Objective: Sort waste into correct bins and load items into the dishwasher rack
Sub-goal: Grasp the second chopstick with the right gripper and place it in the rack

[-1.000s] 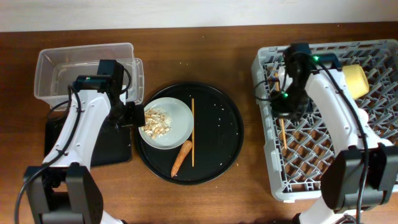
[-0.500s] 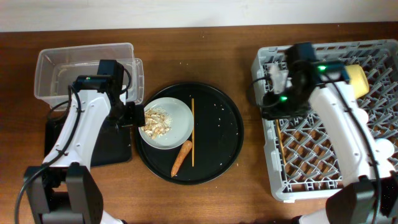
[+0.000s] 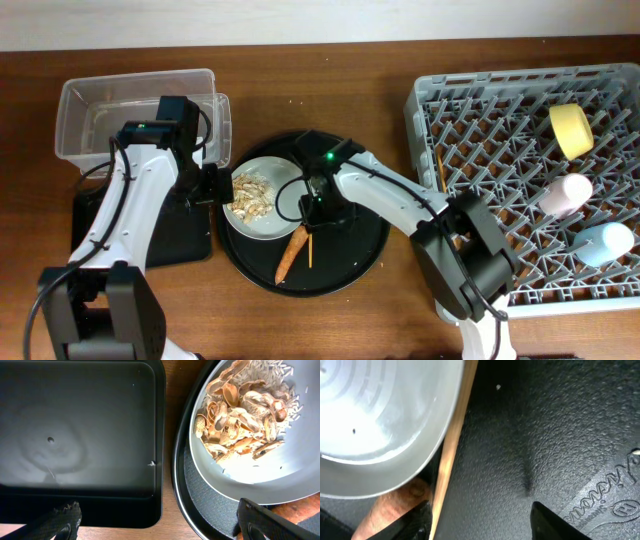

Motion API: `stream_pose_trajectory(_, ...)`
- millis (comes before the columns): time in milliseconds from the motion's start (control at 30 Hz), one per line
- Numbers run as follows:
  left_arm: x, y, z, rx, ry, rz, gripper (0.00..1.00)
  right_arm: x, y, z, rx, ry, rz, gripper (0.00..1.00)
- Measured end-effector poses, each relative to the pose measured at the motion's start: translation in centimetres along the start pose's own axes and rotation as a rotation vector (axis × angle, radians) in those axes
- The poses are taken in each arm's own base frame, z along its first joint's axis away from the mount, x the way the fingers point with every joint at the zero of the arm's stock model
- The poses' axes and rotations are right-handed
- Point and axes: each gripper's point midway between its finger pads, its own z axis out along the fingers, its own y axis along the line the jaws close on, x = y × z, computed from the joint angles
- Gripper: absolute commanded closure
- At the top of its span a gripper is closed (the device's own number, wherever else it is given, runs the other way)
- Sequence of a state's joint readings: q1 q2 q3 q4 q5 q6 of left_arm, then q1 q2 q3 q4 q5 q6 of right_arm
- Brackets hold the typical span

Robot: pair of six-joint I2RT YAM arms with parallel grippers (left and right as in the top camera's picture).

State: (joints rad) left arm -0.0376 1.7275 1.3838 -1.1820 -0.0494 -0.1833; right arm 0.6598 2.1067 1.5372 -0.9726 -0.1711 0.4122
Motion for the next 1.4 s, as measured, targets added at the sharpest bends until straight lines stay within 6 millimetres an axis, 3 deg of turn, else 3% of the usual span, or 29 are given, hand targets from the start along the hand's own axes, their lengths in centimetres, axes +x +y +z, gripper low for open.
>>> stream_pose_trajectory(300, 0.0, 0.0, 0.0, 0.000, 0.000, 0.000, 0.01, -1.8, -0.3, 0.4, 0.079, -0.104, 0.101, 0.39)
stream_pose_trajectory(500, 0.0, 0.0, 0.0, 0.000, 0.000, 0.000, 0.01, -1.8, -0.3, 1.1, 0.094, -0.130, 0.122, 0.39)
stream_pose_trajectory(600, 0.0, 0.0, 0.0, 0.000, 0.000, 0.000, 0.01, -1.7, -0.7, 1.1, 0.117, -0.132, 0.146, 0.48)
stream_pose_trajectory(800, 0.0, 0.0, 0.0, 0.000, 0.000, 0.001, 0.01, -0.5, -1.6, 1.1, 0.157, -0.091, 0.169, 0.48)
stream_pose_trajectory(833, 0.0, 0.0, 0.0, 0.000, 0.000, 0.000, 0.01, -0.5, -1.6, 1.1, 0.158, -0.091, 0.170, 0.53)
stream_pose_trajectory(933, 0.0, 0.0, 0.0, 0.000, 0.000, 0.000, 0.01, -0.6, -2.5, 1.0, 0.166, -0.085, 0.205, 0.80)
stream_pose_trajectory(1000, 0.0, 0.0, 0.0, 0.000, 0.001, 0.000, 0.01, -0.5, -2.9, 1.0, 0.173, -0.082, 0.227, 0.91)
stream_pose_trajectory(1067, 0.0, 0.0, 0.0, 0.000, 0.000, 0.000, 0.01, -0.5, -3.0, 1.0, 0.178, -0.081, 0.228, 0.96)
stream_pose_trajectory(1233, 0.0, 0.0, 0.0, 0.000, 0.000, 0.000, 0.01, -0.5, -3.0, 0.9, 0.177, -0.080, 0.229, 0.96)
stream_pose_trajectory(1333, 0.0, 0.0, 0.0, 0.000, 0.000, 0.000, 0.01, 0.1, -5.4, -0.6, 0.194, -0.051, 0.235, 0.96)
stream_pose_trajectory(1400, 0.0, 0.0, 0.0, 0.000, 0.000, 0.000, 0.01, -1.1, -8.0, -8.0, 0.144, -0.183, 0.206, 0.96)
